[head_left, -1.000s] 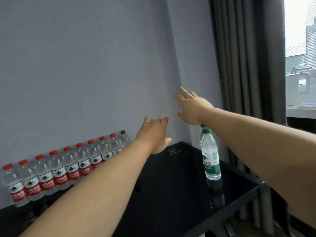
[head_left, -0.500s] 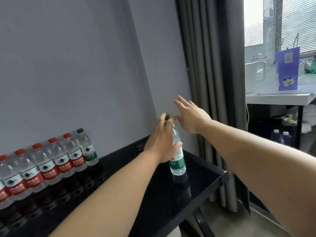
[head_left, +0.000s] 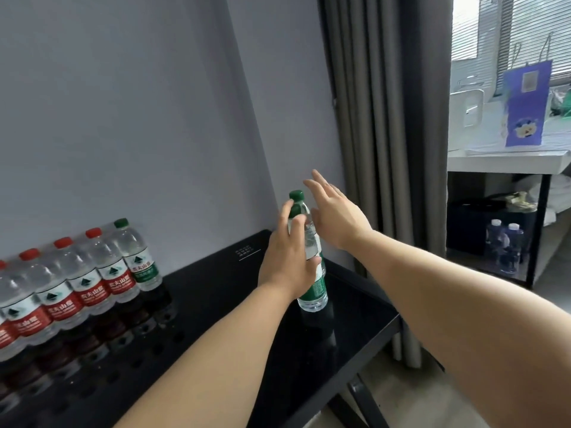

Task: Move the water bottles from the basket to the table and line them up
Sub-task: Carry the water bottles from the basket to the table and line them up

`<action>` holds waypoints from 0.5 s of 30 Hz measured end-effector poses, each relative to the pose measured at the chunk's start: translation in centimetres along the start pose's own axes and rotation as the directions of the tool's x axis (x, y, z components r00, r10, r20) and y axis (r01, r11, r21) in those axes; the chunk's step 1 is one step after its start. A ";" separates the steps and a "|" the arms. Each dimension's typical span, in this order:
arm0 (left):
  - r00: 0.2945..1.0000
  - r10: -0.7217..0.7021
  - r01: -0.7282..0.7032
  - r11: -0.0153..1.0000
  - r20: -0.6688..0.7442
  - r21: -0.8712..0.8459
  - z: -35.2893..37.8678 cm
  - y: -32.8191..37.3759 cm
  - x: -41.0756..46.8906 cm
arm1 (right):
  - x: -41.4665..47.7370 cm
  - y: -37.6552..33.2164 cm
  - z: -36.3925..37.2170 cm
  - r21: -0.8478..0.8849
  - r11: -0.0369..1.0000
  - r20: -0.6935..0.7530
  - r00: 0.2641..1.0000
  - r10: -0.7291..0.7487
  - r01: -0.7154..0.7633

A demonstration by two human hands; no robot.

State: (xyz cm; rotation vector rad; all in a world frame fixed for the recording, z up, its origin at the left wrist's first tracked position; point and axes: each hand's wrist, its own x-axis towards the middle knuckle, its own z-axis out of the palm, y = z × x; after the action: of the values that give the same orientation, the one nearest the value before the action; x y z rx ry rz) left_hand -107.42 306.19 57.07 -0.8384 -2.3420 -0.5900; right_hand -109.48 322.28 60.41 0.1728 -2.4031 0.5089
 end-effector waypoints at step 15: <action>0.996 -0.073 0.078 0.990 -0.045 0.120 -4.0 -6.5 -2.9 | -0.4 -3.0 6.7 -0.092 0.994 -0.026 0.998 0.061 -0.063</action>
State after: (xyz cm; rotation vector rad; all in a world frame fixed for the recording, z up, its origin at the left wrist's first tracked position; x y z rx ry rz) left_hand -108.47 298.11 56.76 -0.6795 -2.3548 -0.4849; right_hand -112.35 316.87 56.40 0.0511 -2.4093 0.4236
